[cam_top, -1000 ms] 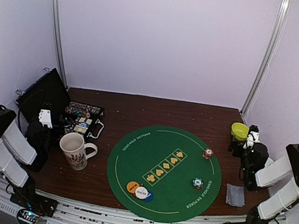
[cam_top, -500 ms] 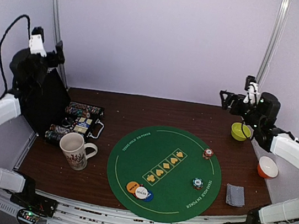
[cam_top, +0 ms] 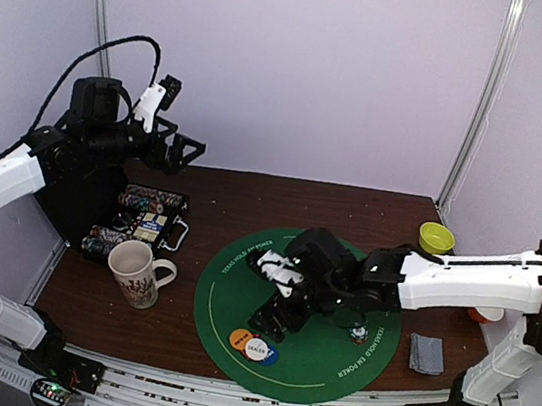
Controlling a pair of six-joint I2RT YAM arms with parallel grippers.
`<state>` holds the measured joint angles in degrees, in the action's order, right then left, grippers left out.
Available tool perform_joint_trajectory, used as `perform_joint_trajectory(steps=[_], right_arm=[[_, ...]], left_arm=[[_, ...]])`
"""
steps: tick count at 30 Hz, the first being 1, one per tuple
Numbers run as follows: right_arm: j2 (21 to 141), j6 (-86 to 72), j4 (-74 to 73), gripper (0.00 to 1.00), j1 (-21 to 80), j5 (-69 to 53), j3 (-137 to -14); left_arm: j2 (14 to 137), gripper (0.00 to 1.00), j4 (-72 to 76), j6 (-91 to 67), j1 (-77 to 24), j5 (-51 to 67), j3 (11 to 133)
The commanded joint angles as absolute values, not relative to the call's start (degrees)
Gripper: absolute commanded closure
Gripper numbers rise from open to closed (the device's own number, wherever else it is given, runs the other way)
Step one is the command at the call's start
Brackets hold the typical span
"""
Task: Distribute texas hold em gaming equipment
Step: Pick up the dealer button from the poker table mat.
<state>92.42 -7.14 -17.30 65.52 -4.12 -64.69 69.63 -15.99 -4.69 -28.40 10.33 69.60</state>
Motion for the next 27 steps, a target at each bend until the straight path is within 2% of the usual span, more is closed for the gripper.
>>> perform_joint_trajectory(steps=[1, 9, 16, 23, 27], right_arm=[[99.94, -9.19, -24.76, 0.00, 69.36, -0.88, -69.43], [106.72, -10.38, -24.97, 0.01, 71.00, 0.25, -72.12], [108.79, -9.56, -24.54, 0.14, 71.02, -1.16, -71.31], [108.99, -8.82, -25.21, 0.16, 71.02, -0.68, -70.39], [108.83, -9.07, -22.92, 0.25, 71.00, -0.04, -70.14]], left_arm=[[66.99, 0.02, -15.69, -5.92, -28.03, 10.57, 62.86], [62.77, 0.02, -8.26, -5.65, -28.00, 8.73, 55.40], [62.02, 0.02, -5.45, -4.26, -28.00, 7.93, 52.01], [63.27, 0.02, -4.97, -3.37, -27.99, 6.54, 51.67], [63.92, 0.02, -4.38, -3.13, -28.04, 7.53, 50.72]])
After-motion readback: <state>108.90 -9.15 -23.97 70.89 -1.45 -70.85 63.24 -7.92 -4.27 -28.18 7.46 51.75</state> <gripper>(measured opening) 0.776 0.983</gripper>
